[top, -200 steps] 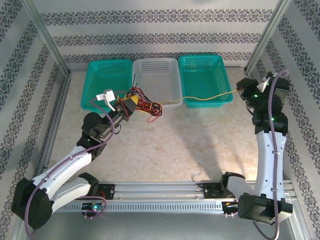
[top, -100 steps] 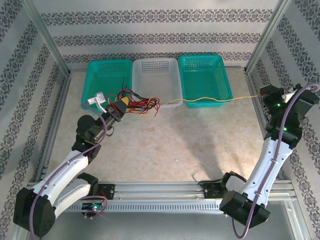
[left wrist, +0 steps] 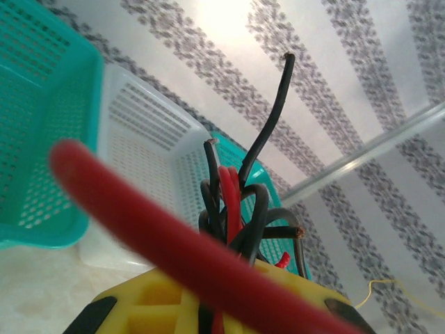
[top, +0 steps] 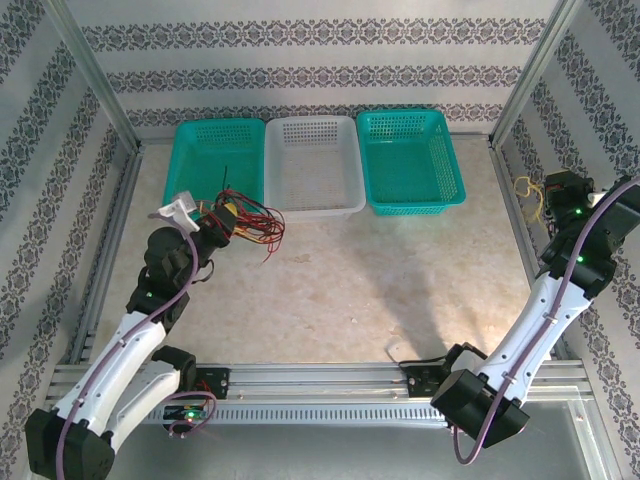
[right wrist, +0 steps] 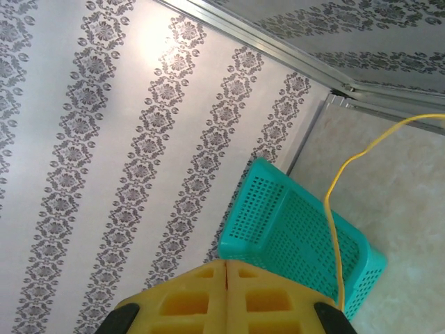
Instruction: Untangle the cables
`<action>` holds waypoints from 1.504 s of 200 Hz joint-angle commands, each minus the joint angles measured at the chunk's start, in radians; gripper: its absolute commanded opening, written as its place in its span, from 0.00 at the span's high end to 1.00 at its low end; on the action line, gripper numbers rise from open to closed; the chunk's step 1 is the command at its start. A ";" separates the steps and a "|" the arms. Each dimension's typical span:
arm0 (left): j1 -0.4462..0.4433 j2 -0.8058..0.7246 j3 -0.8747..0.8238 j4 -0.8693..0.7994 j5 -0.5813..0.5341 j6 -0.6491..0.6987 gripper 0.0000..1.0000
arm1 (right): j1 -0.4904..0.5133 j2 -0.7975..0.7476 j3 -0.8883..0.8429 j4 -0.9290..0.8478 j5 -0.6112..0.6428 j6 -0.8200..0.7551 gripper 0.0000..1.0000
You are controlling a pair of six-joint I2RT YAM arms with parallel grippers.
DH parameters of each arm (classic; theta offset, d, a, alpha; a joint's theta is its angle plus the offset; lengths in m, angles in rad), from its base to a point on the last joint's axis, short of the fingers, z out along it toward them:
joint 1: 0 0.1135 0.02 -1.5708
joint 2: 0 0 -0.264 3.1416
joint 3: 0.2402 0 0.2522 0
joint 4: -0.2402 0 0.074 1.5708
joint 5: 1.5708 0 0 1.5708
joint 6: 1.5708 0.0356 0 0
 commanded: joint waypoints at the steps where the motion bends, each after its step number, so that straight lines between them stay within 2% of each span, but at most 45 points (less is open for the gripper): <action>1: -0.014 0.058 0.058 0.080 0.197 -0.001 1.00 | 0.025 -0.003 0.041 0.037 -0.019 0.005 1.00; 16: -0.084 0.104 0.075 0.096 0.235 0.024 1.00 | 0.042 -0.006 0.047 0.028 -0.016 -0.010 1.00; 46: -0.250 0.165 0.085 0.050 0.142 0.128 1.00 | 0.079 -0.012 0.061 0.014 -0.007 -0.029 1.00; 85: -0.352 0.294 0.088 0.057 0.095 0.158 1.00 | 0.154 -0.012 0.090 -0.005 0.009 -0.048 1.00; 116: -0.410 0.390 0.101 0.033 0.025 0.173 1.00 | 0.261 -0.016 0.115 -0.034 0.047 -0.076 1.00; 142: -0.421 0.441 0.081 0.086 -0.004 0.147 0.85 | 0.383 -0.028 0.123 -0.053 0.114 -0.110 1.00; 162: -0.434 0.497 0.086 0.129 -0.008 0.131 0.82 | 0.476 -0.042 0.118 -0.058 0.187 -0.139 1.00; 168: -0.437 0.514 0.089 0.134 -0.017 0.122 0.78 | 0.500 -0.043 0.117 -0.055 0.198 -0.140 1.00; 202: -0.441 0.536 0.090 0.136 -0.046 0.062 0.36 | 0.605 -0.034 0.128 -0.041 0.208 -0.145 1.00; 212: -0.441 0.507 0.080 0.130 -0.061 0.062 0.12 | 0.631 -0.030 0.143 -0.042 0.206 -0.157 1.00; 219: -0.441 0.479 0.082 0.105 -0.074 0.075 0.05 | 0.648 -0.022 0.159 -0.046 0.201 -0.166 1.00; 234: -0.441 0.403 0.110 0.019 -0.090 0.137 0.00 | 0.687 -0.005 0.196 -0.055 0.192 -0.185 1.00; 266: -0.438 0.227 0.222 -0.238 -0.149 0.382 0.00 | 0.778 0.031 0.282 -0.076 0.188 -0.234 1.00; 301: -0.433 0.159 0.367 -0.464 -0.205 0.615 0.00 | 0.905 0.084 0.369 -0.091 0.204 -0.276 1.00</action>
